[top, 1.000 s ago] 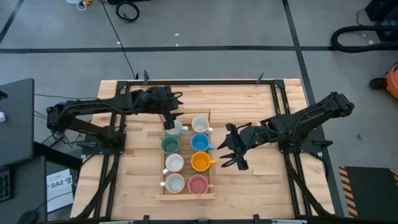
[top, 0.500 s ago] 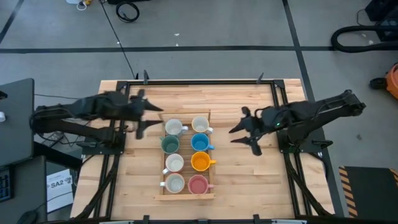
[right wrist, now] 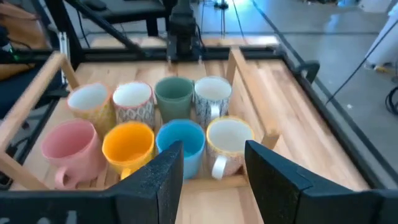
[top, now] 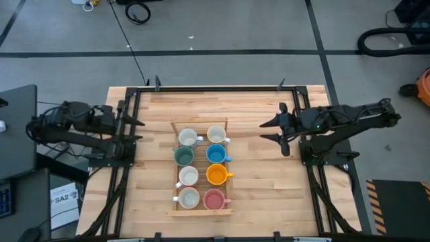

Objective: Place coffee mugs
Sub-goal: Return to Home Position

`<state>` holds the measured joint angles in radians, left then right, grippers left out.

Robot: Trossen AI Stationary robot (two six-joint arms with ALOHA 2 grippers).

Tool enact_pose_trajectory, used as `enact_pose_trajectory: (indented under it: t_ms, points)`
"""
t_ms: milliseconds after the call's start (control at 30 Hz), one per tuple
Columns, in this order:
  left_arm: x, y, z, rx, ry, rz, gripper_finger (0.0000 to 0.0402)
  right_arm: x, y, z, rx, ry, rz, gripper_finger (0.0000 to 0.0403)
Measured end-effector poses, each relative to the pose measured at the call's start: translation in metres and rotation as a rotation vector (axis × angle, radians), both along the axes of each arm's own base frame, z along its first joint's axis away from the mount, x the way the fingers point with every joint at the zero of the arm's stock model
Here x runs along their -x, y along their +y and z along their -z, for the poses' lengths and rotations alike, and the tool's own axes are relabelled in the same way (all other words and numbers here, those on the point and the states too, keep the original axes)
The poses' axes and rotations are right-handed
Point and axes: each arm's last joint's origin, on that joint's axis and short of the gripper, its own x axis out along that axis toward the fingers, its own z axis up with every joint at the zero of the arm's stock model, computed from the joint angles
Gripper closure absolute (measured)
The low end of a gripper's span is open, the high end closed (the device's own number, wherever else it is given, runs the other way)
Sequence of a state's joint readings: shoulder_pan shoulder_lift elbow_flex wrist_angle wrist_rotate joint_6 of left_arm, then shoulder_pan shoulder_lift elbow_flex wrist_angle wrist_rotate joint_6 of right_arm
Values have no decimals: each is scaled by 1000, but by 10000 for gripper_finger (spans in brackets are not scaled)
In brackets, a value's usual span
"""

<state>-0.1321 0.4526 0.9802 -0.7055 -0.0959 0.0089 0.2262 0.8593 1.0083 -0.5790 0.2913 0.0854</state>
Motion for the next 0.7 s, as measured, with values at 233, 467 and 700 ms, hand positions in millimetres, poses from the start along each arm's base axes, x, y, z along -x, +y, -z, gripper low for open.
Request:
enact_pose_trajectory:
  t_ms: [233, 467, 700]
  points:
    - [8, 1, 40, 23, -4, -10, 187, 9, -3, 34, -65, -1, 35, 226]
    - [4, 1, 69, -17, -43, -3, 187, 22, -6, 55, -93, -100, 36, 226]
    - [4, 1, 93, -29, -62, -2, 187, 36, -9, 79, -115, -186, 35, 226]
